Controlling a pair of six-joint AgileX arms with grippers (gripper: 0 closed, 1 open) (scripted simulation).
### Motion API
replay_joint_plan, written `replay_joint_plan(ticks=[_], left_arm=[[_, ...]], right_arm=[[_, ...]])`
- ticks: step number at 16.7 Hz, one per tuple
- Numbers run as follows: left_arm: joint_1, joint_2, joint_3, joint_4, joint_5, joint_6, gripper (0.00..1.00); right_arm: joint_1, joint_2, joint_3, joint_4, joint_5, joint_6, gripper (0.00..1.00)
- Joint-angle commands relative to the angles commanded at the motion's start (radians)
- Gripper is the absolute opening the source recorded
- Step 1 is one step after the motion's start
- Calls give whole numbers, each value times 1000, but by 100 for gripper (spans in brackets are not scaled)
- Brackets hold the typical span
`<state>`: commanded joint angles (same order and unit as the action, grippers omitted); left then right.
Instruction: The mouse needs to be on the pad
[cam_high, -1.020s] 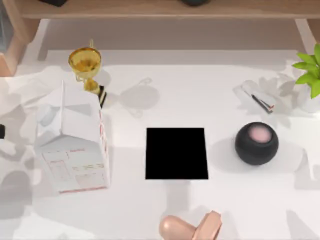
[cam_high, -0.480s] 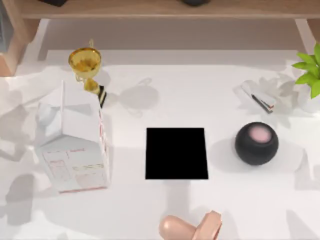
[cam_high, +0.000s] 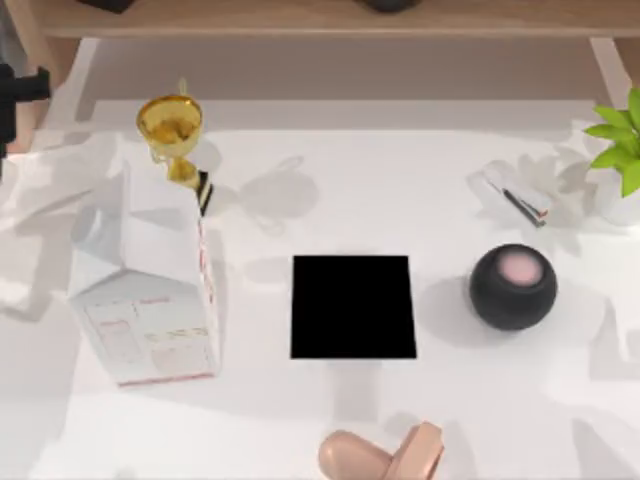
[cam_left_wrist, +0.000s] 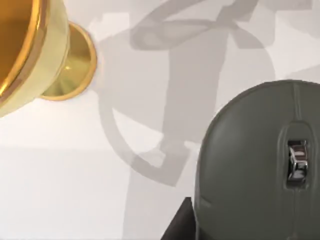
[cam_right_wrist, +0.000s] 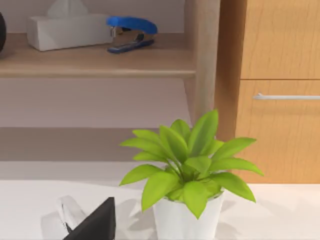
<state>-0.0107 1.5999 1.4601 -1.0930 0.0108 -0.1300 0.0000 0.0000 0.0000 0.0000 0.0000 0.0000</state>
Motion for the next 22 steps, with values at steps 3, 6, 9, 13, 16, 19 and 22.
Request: replay_joint_plan(ticks=[3, 6, 9, 13, 16, 19, 22], left_arm=[[-145, 103, 188, 5, 4, -142, 0], [-314, 248, 336, -12, 7, -282, 0], [-482, 407, 435, -54, 8, -406, 0], [-654, 592, 506, -118, -1, -530, 0], [-724, 674, 523, -146, -8, -579, 0], [-732, 684, 524, -149, -9, -585, 0], [-728, 684, 522, -147, -8, -583, 0]], right_arm=[[0, 0, 0, 0, 0, 0, 100], [0, 0, 0, 0, 0, 0, 100], [0, 0, 0, 0, 0, 0, 100], [0, 0, 0, 0, 0, 0, 100], [0, 0, 0, 0, 0, 0, 100], [0, 0, 0, 0, 0, 0, 100], [0, 0, 0, 0, 0, 0, 100]])
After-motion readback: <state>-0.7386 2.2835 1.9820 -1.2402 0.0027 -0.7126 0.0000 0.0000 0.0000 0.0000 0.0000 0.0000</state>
